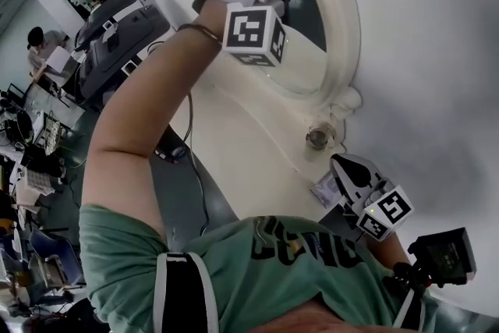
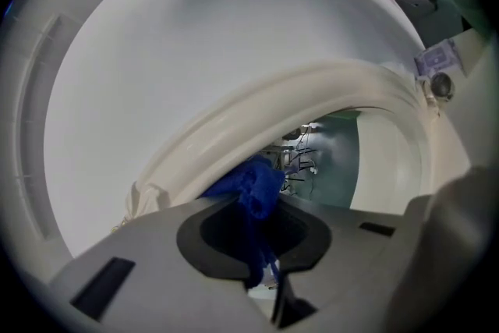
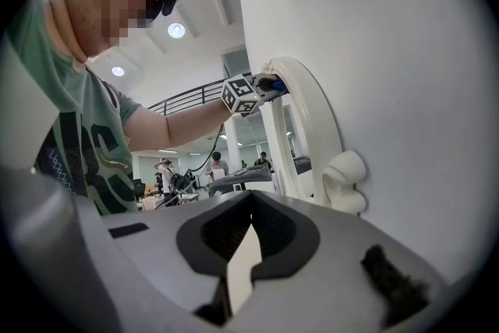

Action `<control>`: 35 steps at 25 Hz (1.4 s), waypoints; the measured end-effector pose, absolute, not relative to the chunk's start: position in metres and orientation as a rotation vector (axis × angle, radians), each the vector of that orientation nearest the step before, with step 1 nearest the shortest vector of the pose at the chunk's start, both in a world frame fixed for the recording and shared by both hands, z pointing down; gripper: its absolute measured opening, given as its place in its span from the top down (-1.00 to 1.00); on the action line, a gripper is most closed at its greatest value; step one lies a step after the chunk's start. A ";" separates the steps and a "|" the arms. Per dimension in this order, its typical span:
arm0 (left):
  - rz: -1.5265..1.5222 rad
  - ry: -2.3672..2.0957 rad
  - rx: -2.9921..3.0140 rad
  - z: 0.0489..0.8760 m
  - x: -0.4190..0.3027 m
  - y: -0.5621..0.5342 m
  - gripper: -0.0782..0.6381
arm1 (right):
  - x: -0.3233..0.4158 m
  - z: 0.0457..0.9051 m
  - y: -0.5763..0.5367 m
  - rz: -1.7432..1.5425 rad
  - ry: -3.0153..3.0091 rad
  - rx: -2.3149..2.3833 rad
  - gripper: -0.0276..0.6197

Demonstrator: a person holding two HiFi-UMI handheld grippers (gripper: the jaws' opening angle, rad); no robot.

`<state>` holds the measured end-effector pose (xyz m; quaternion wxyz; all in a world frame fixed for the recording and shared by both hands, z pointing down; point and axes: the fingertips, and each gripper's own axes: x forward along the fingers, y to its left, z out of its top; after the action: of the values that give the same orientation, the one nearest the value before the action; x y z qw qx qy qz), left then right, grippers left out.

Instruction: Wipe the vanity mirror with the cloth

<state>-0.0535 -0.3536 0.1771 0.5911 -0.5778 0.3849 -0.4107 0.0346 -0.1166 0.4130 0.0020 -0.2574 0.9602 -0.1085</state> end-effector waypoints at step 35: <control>-1.220 0.331 -1.677 0.505 -0.038 -0.298 0.63 | 0.022 0.436 -0.125 -0.591 3.046 -0.839 0.88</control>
<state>-0.0384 -0.2975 0.5047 0.4975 -0.6928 0.1368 -0.5038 0.0216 -0.1252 0.4361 -0.0364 -0.2610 0.9470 -0.1836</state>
